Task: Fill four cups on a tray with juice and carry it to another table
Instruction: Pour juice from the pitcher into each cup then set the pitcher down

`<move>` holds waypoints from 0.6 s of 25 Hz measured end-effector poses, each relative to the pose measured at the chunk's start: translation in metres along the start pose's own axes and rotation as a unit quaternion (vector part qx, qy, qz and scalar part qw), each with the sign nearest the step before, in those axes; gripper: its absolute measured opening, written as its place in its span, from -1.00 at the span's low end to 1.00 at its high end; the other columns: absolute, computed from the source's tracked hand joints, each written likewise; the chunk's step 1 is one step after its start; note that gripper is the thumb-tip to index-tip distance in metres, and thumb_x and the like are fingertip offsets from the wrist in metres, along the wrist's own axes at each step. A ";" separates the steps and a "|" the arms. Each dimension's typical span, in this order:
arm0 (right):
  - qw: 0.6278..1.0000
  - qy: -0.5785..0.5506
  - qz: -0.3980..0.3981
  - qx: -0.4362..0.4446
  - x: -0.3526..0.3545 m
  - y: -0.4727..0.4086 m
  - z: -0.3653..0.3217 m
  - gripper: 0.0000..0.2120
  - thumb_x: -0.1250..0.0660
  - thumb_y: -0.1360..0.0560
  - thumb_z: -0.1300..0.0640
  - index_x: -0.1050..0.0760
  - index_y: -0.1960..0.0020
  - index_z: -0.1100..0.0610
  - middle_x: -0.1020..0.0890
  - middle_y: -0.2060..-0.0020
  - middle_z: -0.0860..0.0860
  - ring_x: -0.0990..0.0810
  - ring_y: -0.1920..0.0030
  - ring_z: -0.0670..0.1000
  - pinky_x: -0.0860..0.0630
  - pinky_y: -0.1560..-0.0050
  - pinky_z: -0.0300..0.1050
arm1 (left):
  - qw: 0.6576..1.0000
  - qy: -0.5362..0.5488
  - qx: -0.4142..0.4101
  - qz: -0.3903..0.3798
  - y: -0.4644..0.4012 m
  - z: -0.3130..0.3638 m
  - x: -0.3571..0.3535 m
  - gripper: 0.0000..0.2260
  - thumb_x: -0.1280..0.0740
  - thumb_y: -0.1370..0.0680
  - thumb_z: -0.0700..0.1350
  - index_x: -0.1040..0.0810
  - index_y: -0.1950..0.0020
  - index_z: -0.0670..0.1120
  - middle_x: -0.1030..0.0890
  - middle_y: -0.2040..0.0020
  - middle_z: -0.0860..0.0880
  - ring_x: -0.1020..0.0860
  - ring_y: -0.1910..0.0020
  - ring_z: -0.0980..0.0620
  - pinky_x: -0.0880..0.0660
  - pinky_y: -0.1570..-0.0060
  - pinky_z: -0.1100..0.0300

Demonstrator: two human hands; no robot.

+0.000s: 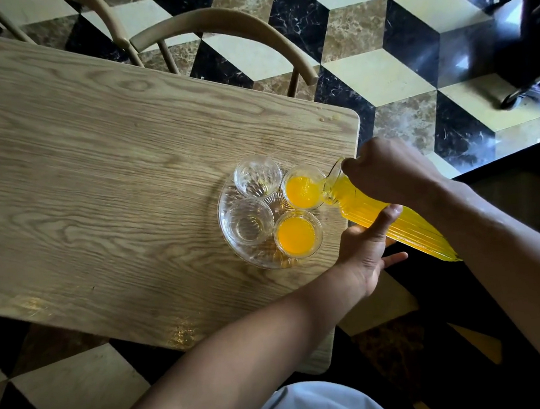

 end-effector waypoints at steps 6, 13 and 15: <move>1.000 0.001 0.004 -0.001 0.001 0.003 -0.003 -0.60 -0.21 -0.57 -0.04 -0.46 0.27 0.26 -0.51 0.39 0.14 -0.49 0.39 0.17 -0.38 0.39 -0.13 | 1.000 0.010 0.004 0.000 -0.002 -0.002 0.002 -0.02 -0.64 0.27 0.35 -0.60 -0.03 -0.10 -0.45 -0.15 -0.10 -0.51 -0.35 -0.23 -0.65 0.27 0.04; 1.000 -0.020 0.017 0.011 0.004 0.002 -0.001 -0.58 -0.22 -0.57 -0.03 -0.43 0.29 0.27 -0.46 0.42 0.14 -0.45 0.39 0.18 -0.37 0.38 -0.12 | 1.000 -0.005 -0.011 0.000 -0.003 0.005 0.003 -0.05 -0.62 0.29 0.34 -0.57 0.04 -0.11 -0.38 0.04 -0.07 -0.52 -0.14 -0.11 -0.65 0.28 0.07; 0.999 -0.037 0.020 0.021 0.003 0.001 0.000 -0.59 -0.23 -0.57 -0.03 -0.41 0.31 0.25 -0.45 0.43 0.13 -0.45 0.39 0.18 -0.36 0.38 -0.12 | 1.000 -0.015 -0.020 0.008 -0.004 0.009 0.007 0.03 -0.62 0.31 0.35 -0.53 -0.03 -0.13 -0.36 0.05 -0.07 -0.49 -0.06 -0.08 -0.65 0.27 0.09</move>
Point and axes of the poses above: each hand's wrist, its own y-axis away from the middle knuckle, its own x-axis out of the back of the hand, z = x × y, the point moved 10 cm from there along -y, towards the middle knuckle
